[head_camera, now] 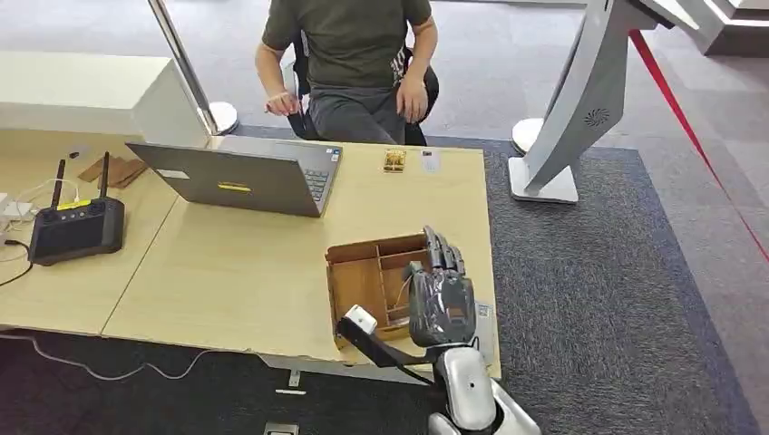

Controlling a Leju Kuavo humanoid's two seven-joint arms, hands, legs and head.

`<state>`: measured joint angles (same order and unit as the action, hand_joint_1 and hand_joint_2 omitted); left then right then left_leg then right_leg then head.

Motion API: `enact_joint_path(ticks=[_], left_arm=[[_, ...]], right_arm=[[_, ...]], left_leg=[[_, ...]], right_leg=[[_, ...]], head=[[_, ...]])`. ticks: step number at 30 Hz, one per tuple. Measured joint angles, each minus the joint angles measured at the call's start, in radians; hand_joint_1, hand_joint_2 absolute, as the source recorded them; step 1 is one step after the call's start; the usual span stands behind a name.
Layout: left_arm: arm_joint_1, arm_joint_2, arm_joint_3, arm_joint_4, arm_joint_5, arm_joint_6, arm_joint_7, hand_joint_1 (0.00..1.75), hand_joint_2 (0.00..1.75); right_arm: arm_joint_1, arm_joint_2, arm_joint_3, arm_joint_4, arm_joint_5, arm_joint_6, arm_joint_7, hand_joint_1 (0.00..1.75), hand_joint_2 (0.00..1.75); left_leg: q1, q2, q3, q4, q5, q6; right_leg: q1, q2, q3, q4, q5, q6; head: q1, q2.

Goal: Pass the card to the sensor for recognition and then transmit it.

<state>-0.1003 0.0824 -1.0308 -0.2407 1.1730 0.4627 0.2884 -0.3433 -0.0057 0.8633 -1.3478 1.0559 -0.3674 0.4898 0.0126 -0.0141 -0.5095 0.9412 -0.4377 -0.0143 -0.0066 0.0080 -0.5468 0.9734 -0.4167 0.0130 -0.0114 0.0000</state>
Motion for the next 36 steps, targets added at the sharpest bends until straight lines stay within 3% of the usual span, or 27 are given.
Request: enact_joint_path(ticks=[11,16,20,23,31,36], left_arm=[[-0.001,0.000,-0.021,0.000,-0.024,-0.020,0.000,0.00,1.75],[-0.005,0.000,-0.042,0.000,-0.058,-0.034,0.008,0.00,1.75],[-0.020,0.000,-0.069,0.000,-0.105,-0.052,0.043,0.00,1.75],[-0.044,0.000,-0.093,0.000,-0.133,-0.061,0.079,0.00,1.75],[-0.069,-0.001,-0.133,0.000,-0.148,-0.069,0.093,0.00,1.75],[-0.087,-0.003,-0.159,0.000,-0.174,-0.084,0.127,0.00,1.75]], right_arm=[[0.005,-0.038,-0.022,-0.088,-0.023,0.006,0.008,1.75,1.75],[-0.069,-0.027,-0.021,-0.086,-0.143,0.091,-0.025,1.75,1.75],[-0.174,0.009,-0.014,-0.035,-0.327,0.130,-0.025,1.75,1.75],[-0.242,0.034,-0.005,0.023,-0.463,0.130,-0.009,1.75,1.75],[-0.300,0.061,0.012,0.113,-0.519,0.117,0.004,1.75,1.75],[-0.340,0.072,0.023,0.185,-0.676,0.055,-0.003,1.75,1.75]], left_leg=[[0.000,0.000,0.000,0.000,0.000,0.000],[0.000,0.000,-0.001,0.000,0.000,0.000],[0.000,0.000,-0.001,0.000,0.002,-0.001],[0.000,0.000,-0.002,0.000,0.003,0.000],[0.000,0.000,-0.002,0.000,0.003,0.000],[0.000,0.000,-0.003,0.000,0.003,0.000]], right_leg=[[0.000,0.000,0.000,0.000,0.000,0.000],[0.000,0.000,0.000,0.000,0.000,0.000],[0.000,0.000,-0.001,0.001,0.002,-0.001],[0.000,0.000,-0.001,0.001,0.002,-0.001],[0.000,0.000,-0.002,0.001,0.002,-0.001],[0.000,0.000,-0.002,0.001,0.002,-0.001]], head=[[0.000,0.000],[0.000,0.000],[0.000,0.000],[0.000,0.000],[0.000,0.000],[0.000,0.000]])
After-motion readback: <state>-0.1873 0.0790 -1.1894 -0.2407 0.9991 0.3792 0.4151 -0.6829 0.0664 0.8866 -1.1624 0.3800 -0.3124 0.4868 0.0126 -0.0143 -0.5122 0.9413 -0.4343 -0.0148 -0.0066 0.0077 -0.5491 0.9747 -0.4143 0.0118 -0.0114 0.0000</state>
